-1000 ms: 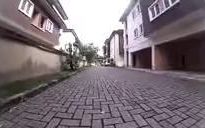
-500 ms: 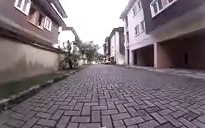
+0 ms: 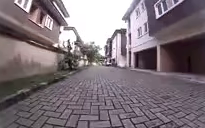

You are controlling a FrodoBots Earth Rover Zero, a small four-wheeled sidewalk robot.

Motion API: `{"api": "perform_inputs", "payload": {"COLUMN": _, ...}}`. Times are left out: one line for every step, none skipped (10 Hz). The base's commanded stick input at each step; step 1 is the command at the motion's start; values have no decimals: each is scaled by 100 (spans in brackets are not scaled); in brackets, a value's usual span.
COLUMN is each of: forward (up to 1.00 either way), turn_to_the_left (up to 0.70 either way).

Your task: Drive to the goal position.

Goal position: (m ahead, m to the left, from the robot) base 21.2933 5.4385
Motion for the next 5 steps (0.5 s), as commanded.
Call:
{"api": "perform_inputs", "payload": {"forward": 69, "turn_to_the_left": 3}}
{"api": "perform_inputs", "payload": {"forward": 69, "turn_to_the_left": 3}}
{"api": "perform_inputs", "payload": {"forward": 69, "turn_to_the_left": 3}}
{"api": "perform_inputs", "payload": {"forward": 69, "turn_to_the_left": 3}}
{"api": "perform_inputs", "payload": {"forward": 69, "turn_to_the_left": 3}}
